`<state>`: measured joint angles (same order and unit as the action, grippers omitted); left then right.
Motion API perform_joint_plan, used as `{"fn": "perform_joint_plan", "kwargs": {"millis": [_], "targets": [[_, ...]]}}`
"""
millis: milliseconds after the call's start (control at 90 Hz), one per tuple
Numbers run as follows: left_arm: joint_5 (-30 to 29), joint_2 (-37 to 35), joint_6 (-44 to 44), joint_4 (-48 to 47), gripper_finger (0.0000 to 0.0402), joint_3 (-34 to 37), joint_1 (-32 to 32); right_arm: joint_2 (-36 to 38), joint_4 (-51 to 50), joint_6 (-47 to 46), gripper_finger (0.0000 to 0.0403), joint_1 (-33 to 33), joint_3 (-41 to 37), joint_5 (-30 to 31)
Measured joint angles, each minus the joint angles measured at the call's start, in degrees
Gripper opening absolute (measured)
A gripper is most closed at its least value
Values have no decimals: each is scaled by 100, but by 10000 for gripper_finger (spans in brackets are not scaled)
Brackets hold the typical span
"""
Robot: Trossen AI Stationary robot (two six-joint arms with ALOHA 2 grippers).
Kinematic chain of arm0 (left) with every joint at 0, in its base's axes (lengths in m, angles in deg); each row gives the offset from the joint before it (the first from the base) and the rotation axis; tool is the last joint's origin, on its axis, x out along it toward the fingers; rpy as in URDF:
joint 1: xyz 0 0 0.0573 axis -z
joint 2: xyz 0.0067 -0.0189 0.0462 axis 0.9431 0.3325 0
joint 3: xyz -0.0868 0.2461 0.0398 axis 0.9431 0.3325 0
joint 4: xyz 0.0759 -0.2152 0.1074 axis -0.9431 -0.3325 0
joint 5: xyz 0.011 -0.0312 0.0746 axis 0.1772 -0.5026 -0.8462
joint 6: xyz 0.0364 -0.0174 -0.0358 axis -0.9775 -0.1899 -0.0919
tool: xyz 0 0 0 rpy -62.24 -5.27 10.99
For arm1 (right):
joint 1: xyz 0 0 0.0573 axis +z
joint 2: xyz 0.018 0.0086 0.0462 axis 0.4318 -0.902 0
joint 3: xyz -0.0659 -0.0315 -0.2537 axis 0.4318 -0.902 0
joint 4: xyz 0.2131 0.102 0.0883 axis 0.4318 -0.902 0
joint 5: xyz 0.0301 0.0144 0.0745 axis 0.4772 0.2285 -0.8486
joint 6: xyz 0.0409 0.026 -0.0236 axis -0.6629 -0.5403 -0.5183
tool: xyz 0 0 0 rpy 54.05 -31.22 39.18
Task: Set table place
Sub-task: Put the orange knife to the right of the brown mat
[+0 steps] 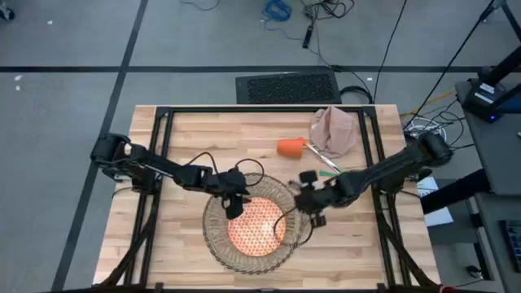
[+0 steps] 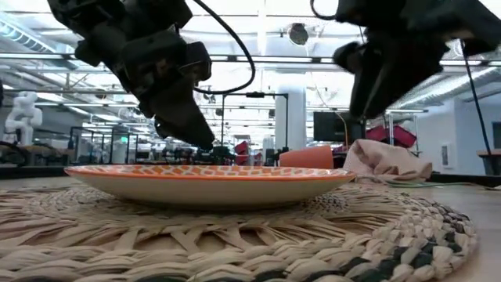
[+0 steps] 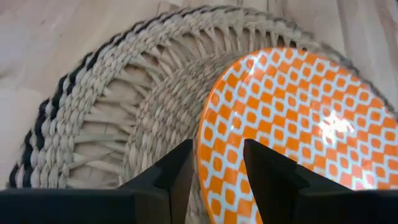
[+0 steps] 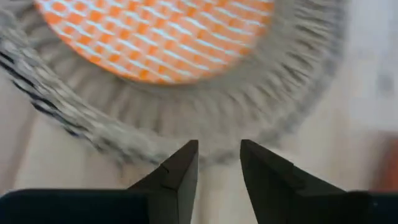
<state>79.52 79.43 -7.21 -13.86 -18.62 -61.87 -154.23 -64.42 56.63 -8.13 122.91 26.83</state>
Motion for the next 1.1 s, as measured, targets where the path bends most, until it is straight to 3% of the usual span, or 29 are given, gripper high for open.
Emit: {"fn": "perform_joint_plan", "kwargs": {"millis": [322,656,933,978,1100], "targets": [[-155,0,31,-56,128,0,75,2014,-149,-282,109,-1103,-1326,-27],[-154,-4,42,-51,128,-2,70,2107,904,137,109,-2291,-2126,-583],[-147,-7,40,-51,128,-6,79,1982,2153,604,109,-3740,-2375,-2760],[-145,-7,39,-49,128,-7,81,1896,2094,692,109,-3846,-2375,-2677],[-141,-7,38,-50,128,-7,81,1573,1661,751,109,-3949,-2379,-1605]]}}
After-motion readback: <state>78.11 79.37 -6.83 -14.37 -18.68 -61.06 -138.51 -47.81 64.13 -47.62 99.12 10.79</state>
